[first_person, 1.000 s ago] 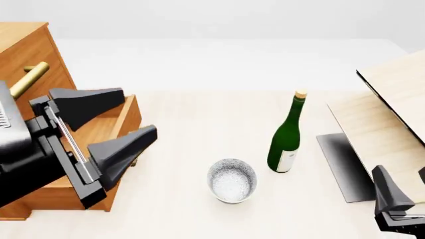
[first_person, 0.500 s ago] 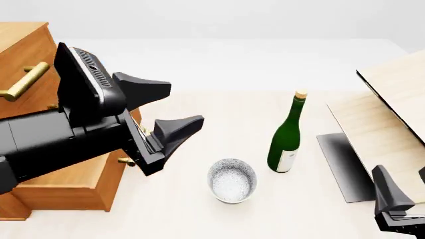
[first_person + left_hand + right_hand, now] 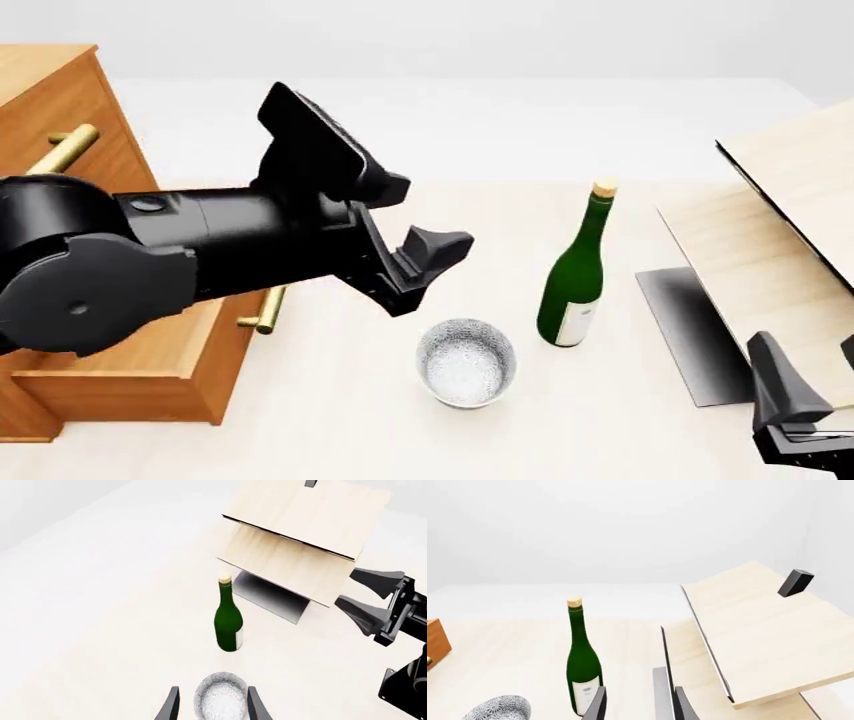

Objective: Put the bowl in the bottom drawer of the cabinet.

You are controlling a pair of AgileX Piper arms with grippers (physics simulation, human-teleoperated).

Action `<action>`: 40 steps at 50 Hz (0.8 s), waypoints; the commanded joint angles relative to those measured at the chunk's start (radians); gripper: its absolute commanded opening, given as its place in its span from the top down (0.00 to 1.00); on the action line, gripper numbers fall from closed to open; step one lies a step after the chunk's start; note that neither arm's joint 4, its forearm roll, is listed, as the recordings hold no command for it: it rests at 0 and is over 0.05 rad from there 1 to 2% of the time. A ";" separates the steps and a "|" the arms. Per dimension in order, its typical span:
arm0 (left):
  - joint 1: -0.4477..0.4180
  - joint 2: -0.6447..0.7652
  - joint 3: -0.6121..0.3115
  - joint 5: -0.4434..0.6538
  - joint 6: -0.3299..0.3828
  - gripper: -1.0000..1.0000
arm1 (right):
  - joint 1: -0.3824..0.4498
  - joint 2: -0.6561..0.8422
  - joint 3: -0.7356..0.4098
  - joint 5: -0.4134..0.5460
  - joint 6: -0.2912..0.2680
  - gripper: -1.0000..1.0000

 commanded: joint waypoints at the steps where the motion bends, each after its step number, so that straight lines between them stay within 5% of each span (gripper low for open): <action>1: 0.001 0.090 -0.043 0.020 -0.023 0.00 | 0.000 0.000 0.000 0.000 0.000 0.00; 40: -0.118 0.282 -0.082 0.038 -0.147 0.00 | 0.000 0.000 0.000 0.000 0.000 0.00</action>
